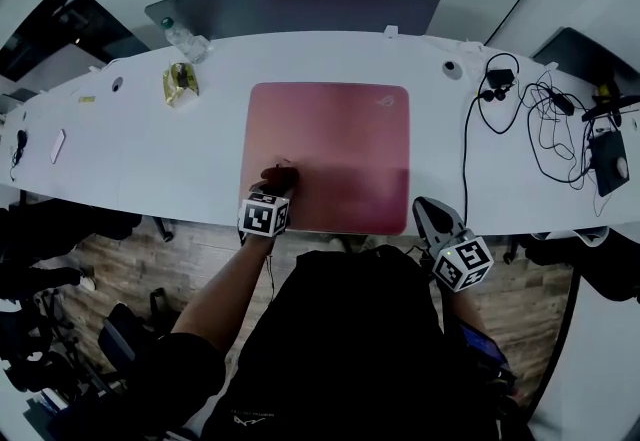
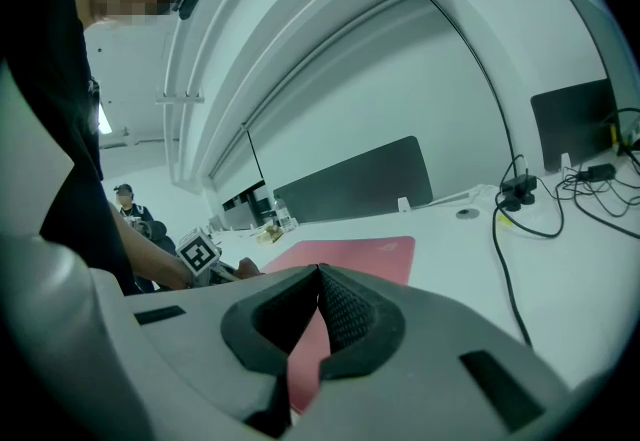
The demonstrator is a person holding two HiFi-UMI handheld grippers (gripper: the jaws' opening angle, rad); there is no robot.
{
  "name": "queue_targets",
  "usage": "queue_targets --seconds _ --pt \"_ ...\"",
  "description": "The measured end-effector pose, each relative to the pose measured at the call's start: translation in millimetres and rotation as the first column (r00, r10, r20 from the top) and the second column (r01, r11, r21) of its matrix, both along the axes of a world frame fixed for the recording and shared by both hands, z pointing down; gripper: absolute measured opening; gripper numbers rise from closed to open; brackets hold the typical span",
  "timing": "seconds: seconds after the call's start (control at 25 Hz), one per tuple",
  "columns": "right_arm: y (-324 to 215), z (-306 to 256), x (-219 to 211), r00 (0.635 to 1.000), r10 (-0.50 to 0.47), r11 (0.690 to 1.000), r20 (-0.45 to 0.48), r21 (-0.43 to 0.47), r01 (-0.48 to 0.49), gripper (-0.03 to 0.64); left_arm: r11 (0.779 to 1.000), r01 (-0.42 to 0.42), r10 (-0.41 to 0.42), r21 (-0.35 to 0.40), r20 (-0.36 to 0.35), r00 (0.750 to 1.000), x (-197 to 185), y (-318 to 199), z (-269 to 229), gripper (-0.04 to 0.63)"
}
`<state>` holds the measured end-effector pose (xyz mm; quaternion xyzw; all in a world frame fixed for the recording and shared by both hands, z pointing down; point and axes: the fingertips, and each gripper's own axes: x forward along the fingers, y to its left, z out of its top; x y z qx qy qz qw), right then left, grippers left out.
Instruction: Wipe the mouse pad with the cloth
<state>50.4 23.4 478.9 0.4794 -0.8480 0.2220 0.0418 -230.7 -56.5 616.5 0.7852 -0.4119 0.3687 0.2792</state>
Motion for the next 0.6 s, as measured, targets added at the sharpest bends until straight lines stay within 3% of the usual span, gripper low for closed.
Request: queue_targets --seconds 0.6 --pt "2 3 48 0.999 -0.023 1.0 0.035 -0.015 0.023 0.025 0.996 -0.06 0.053 -0.059 -0.108 0.993 115 21 0 0.133"
